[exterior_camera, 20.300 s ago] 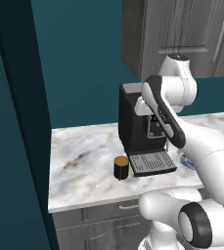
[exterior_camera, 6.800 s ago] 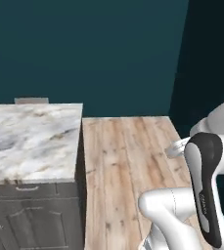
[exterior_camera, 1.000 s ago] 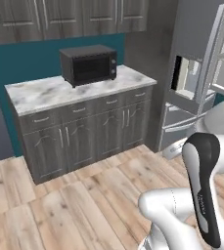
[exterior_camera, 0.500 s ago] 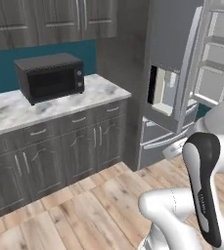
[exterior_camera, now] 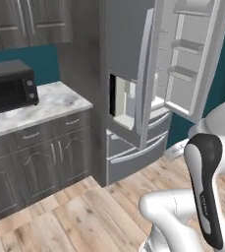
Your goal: Take a sugar cube from the saucer and place it inside the coffee. Then, grab milk from the fridge and place it next to the coffee on the counter to sweeten the coffee.
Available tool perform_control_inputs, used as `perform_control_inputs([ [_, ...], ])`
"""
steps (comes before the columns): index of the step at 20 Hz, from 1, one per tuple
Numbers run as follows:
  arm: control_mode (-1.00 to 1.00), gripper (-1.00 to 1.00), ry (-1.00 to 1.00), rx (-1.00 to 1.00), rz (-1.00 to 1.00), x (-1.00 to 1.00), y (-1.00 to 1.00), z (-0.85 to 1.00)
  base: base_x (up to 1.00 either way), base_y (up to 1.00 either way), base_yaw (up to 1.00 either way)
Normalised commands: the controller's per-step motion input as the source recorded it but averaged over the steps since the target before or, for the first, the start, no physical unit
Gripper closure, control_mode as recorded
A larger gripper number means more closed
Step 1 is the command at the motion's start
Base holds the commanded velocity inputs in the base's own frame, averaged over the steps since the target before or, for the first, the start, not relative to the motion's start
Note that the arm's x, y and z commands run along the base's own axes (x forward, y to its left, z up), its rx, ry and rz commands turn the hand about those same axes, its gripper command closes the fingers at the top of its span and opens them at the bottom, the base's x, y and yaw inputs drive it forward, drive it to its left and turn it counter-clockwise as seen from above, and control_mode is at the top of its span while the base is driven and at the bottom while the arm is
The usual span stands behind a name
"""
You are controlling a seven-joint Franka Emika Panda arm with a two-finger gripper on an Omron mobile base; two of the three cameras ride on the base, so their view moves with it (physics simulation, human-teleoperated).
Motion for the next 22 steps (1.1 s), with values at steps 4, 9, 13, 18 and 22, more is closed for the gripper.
perform_control_inputs([
  [4, 1.00, -1.00, 0.00, 0.00, 0.00, 0.00, 0.00, 0.00, 0.18, -1.00, 0.04],
  [9, 1.00, -1.00, 0.00, 0.00, 0.00, 0.00, 0.00, 0.00, 0.01, -1.00, 0.18],
  [13, 1.00, -1.00, 0.00, 0.00, 0.00, 0.00, 0.00, 0.00, 0.06, -1.00, 0.30],
  [18, 1.00, -1.00, 0.00, 0.00, 0.00, 0.00, 0.00, 0.00, 0.21, -0.88, 0.45],
  [22, 1.00, -1.00, 0.00, 0.00, 0.00, 0.00, 0.00, 0.00, 0.32, -0.75, 0.54],
])
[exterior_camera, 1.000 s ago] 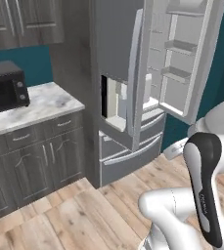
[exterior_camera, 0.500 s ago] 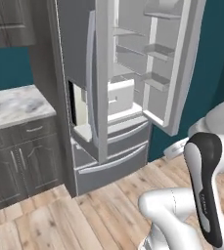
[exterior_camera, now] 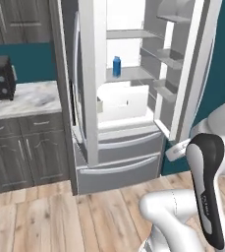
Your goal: Take a sugar cube from the saucer and place it inside the coffee. Then, grab milk from the fridge and place it next to the coffee on the counter to sweeten the coffee.
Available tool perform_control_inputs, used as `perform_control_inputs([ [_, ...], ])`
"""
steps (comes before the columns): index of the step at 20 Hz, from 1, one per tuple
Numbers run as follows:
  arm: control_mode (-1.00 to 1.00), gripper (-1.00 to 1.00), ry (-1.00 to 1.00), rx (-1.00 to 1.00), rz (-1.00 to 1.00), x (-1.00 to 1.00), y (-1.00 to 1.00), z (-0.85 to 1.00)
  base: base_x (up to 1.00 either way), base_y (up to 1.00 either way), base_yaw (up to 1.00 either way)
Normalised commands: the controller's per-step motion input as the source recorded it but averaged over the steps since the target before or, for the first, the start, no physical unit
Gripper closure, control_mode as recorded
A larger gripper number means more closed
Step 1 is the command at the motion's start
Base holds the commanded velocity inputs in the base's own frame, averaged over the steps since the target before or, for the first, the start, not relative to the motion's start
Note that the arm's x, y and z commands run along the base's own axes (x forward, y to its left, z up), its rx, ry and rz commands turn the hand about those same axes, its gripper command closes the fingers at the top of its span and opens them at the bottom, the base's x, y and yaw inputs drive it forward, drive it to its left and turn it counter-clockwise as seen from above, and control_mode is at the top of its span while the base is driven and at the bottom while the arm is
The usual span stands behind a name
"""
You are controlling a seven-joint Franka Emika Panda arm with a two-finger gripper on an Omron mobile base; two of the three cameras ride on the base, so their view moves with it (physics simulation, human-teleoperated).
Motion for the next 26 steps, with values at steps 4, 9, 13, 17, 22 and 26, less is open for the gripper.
perform_control_inputs([
  [4, 1.00, -1.00, 0.00, 0.00, 0.00, 0.00, 0.00, 0.00, 0.41, -0.71, 0.44],
  [9, 1.00, -1.00, 0.00, 0.00, 0.00, 0.00, 0.00, 0.00, 0.05, -0.33, 0.17],
  [13, 1.00, -1.00, 0.00, 0.00, 0.00, 0.00, 0.00, 0.00, 0.63, -0.22, 0.00],
  [17, 1.00, -1.00, 0.00, 0.00, 0.00, 0.00, 0.00, 0.00, 0.81, -0.04, -0.09],
  [22, 1.00, -1.00, 0.00, 0.00, 0.00, 0.00, 0.00, 0.00, 0.75, 0.00, -0.26],
  [26, 1.00, -1.00, 0.00, 0.00, 0.00, 0.00, 0.00, 0.00, 0.86, 0.04, -0.21],
])
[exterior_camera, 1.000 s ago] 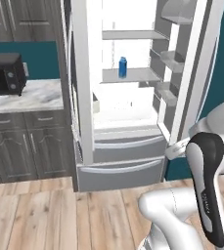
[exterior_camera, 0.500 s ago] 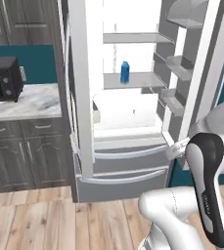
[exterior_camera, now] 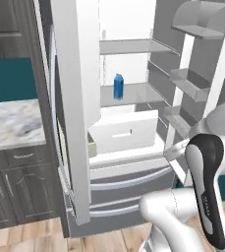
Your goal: Take a sugar cube from the saucer and place it inside the coffee. Then, grab milk from the fridge and place it next to the coffee on the counter to sweeten the coffee.
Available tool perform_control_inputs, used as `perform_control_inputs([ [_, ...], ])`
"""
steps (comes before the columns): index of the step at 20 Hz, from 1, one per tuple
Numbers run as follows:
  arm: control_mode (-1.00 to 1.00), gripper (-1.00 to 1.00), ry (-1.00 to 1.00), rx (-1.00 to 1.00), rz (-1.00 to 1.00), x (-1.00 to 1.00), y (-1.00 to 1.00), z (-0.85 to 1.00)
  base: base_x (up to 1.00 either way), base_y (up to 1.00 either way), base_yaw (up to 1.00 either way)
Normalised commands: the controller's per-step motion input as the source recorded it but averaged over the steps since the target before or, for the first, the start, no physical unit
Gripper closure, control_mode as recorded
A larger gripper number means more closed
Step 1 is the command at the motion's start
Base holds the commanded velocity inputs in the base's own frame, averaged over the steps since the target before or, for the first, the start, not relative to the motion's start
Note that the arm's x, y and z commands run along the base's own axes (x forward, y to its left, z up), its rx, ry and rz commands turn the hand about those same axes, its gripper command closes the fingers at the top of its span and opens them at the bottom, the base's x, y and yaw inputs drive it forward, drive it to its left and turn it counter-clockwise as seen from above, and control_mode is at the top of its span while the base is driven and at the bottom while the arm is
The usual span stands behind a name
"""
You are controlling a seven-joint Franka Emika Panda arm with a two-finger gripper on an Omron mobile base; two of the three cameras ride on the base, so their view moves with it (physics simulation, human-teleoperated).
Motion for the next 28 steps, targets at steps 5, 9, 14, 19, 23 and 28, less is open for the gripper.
perform_control_inputs([
  [5, 1.00, -1.00, 0.00, 0.00, 0.00, 0.00, 0.00, 0.00, 0.70, 0.03, -0.15],
  [9, 1.00, -1.00, 0.00, 0.00, 0.00, 0.00, 0.00, 0.00, 0.51, 0.04, -0.04],
  [14, 1.00, -1.00, 0.00, 0.00, 0.00, 0.00, 0.00, 0.00, 0.61, 0.06, -0.06],
  [19, 1.00, -1.00, 0.00, 0.00, 0.00, 0.00, 0.00, 0.00, 0.58, 0.05, -0.04],
  [23, 1.00, -1.00, 0.00, 0.00, 0.00, 0.00, 0.00, 0.00, 0.46, 0.13, -0.01],
  [28, -1.00, -1.00, 0.00, 0.00, -0.07, 0.28, 0.08, 0.00, 0.33, 0.06, -0.05],
])
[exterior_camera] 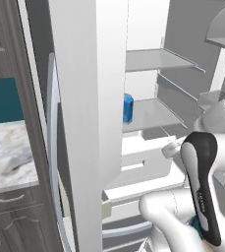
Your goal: Take a sugar cube from the saucer and place it inside the coffee. Then, grab milk from the fridge and place it next to the coffee on the counter to sweeten the coffee.
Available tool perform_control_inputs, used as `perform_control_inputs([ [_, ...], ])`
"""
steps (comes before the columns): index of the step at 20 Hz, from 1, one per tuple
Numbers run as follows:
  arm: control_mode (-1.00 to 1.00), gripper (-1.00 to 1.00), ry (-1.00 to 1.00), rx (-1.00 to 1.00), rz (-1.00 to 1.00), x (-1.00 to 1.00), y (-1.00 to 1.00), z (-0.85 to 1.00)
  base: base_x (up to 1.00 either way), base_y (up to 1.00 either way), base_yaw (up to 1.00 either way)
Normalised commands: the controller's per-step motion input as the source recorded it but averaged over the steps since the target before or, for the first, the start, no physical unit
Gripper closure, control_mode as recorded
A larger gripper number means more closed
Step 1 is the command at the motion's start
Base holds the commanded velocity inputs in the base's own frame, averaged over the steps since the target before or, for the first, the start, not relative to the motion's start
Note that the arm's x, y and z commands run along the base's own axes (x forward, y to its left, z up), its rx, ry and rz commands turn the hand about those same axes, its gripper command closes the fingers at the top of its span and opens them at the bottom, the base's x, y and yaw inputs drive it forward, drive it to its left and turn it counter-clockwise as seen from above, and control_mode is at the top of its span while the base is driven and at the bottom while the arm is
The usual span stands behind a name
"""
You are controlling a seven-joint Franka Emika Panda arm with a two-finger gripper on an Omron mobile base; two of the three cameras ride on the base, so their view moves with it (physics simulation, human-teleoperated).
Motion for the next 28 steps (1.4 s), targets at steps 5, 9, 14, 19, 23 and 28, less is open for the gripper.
perform_control_inputs([
  [5, -1.00, -1.00, 0.01, 0.01, -0.25, 0.72, 0.08, 0.03, 0.00, 0.00, 0.00],
  [9, -1.00, -1.00, 0.05, 0.06, -0.31, 0.68, 0.00, 0.10, 0.00, 0.00, 0.00],
  [14, -1.00, -1.00, 0.04, 0.03, -0.32, 0.67, 0.15, 0.07, 0.00, 0.00, 0.00],
  [19, -1.00, -1.00, 0.03, 0.05, -0.19, 0.38, 0.10, 0.04, 0.00, 0.00, 0.00],
  [23, -1.00, -1.00, 0.00, 0.10, -0.04, 0.63, 0.00, 0.00, 0.00, 0.00, 0.00],
  [28, -1.00, -1.00, -0.01, 0.05, 0.00, 0.76, 0.00, -0.12, 0.00, 0.00, 0.00],
])
